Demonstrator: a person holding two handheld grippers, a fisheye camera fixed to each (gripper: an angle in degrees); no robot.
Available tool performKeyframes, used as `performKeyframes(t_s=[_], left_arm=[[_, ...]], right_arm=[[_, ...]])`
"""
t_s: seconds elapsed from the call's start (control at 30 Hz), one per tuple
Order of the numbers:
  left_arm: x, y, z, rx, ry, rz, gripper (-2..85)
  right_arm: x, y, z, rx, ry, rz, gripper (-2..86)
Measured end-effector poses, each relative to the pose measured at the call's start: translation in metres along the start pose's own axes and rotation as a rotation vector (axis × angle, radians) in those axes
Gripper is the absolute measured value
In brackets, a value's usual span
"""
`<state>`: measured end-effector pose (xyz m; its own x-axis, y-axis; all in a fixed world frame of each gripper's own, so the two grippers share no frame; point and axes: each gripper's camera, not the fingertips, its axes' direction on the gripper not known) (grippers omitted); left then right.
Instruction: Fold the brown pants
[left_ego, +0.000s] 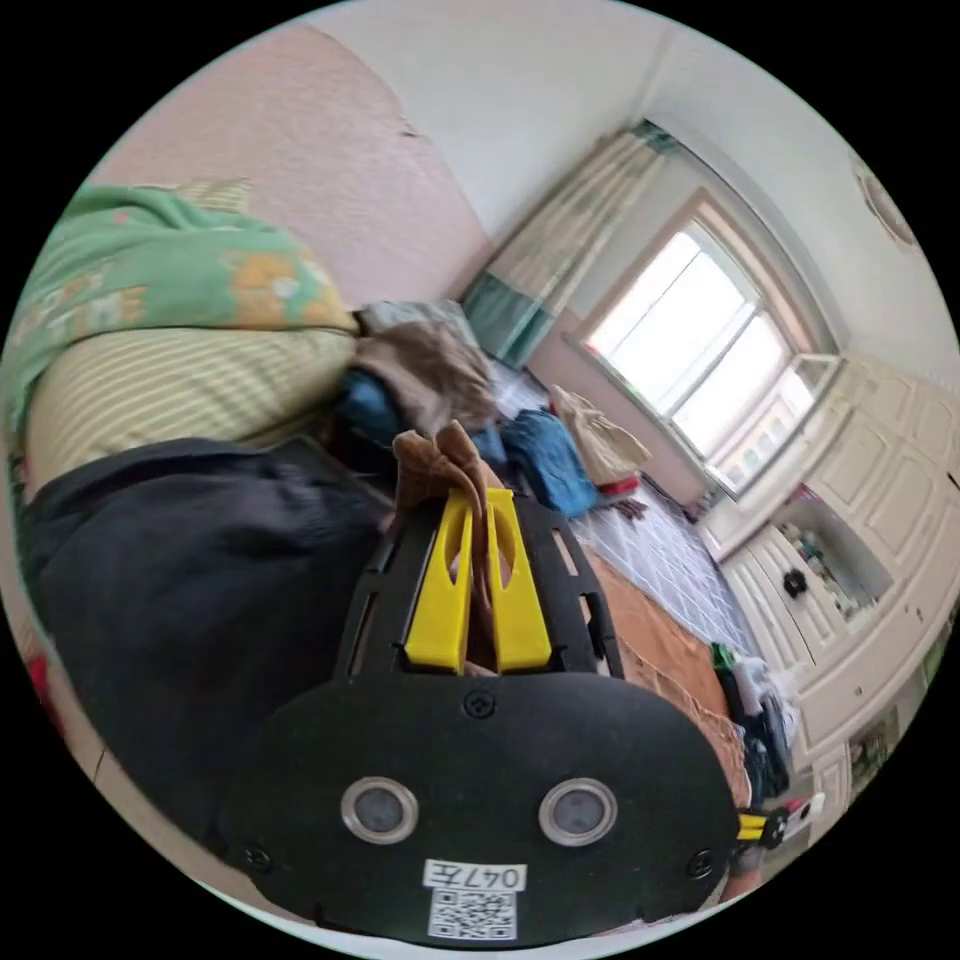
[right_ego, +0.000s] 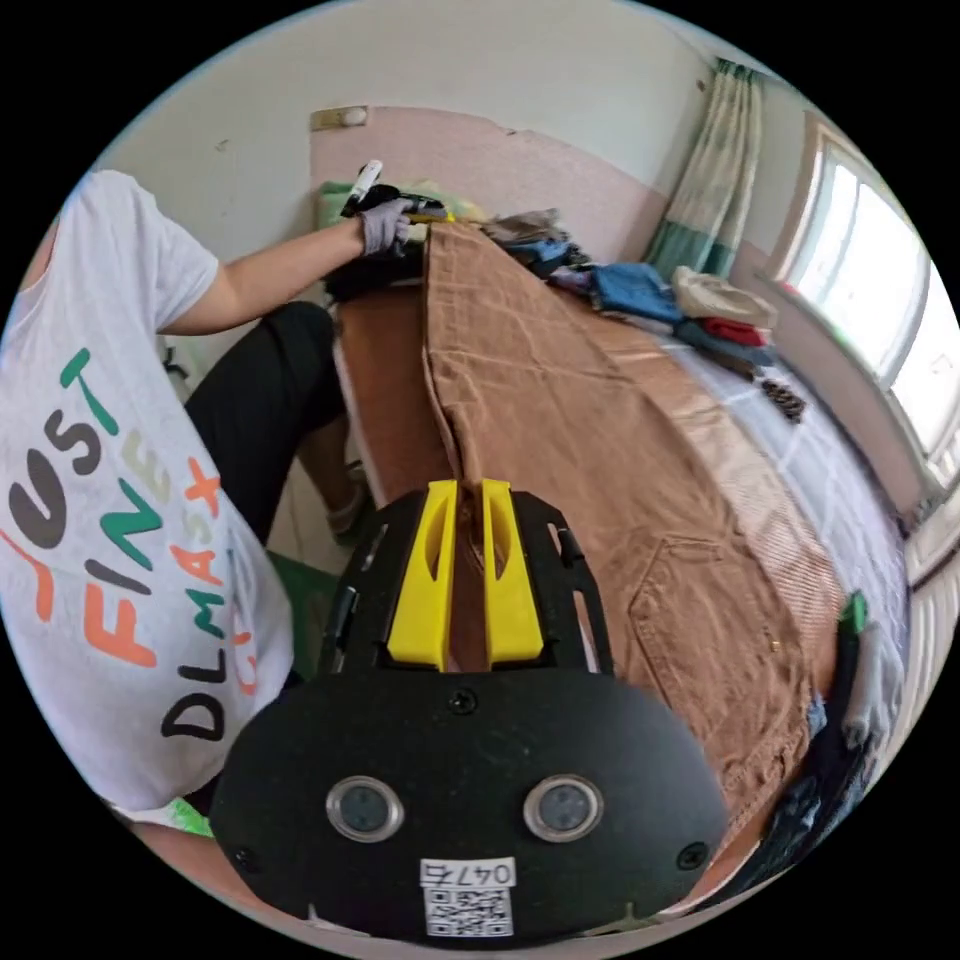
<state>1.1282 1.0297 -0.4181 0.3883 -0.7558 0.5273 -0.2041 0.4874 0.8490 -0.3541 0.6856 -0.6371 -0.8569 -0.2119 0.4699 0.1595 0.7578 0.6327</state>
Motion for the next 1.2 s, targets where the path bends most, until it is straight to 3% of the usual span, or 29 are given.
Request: performKeyframes(t_s=[0.07,0.13,0.27,0.33,0.47,0.73,0.83,0.97,1.2], left_arm=[[-0.03,-0.006,-0.028,-0.079,-0.101,-0.027,-0.8],[-0.043,-0.011,-0.037,-0.156,-0.071,-0.053,-0.8],[-0.021,-0.022,-0.067,-0.143,-0.066,-0.022,-0.8],[-0.002,-0.023,-0.078,-0.103,-0.093,0.018,-0.8],[0.05,-0.02,-0.114,0.007,-0.056,0.128,-0.8],[0.174,-0.046,-0.166,0.033,0.003,0.3,-0.8],[0.217,-0.059,-0.183,0.042,0.022,0.358,-0.8],[0.278,-0.075,-0.205,0.065,0.086,0.438,-0.8],[0.384,-0.098,-0.224,0.049,0.091,0.517,-0.8]], right_arm=[[-0.007,-0.01,0.027,-0.066,-0.138,-0.039,2.0],[-0.015,-0.023,0.038,-0.081,-0.206,-0.084,1.5],[-0.002,-0.061,-0.001,0.115,-0.231,-0.095,-0.2],[0.015,-0.11,-0.005,0.152,-0.199,-0.089,-1.0],[0.018,-0.209,0.048,0.037,-0.126,-0.17,-1.2],[0.059,-0.378,0.262,-0.176,0.199,-0.148,-1.1],[0.094,-0.379,0.335,-0.31,0.288,-0.058,-1.0],[0.096,-0.36,0.336,-0.265,0.321,0.001,-0.8],[-0.012,-0.261,0.269,-0.201,-0.033,-0.09,-1.2]])
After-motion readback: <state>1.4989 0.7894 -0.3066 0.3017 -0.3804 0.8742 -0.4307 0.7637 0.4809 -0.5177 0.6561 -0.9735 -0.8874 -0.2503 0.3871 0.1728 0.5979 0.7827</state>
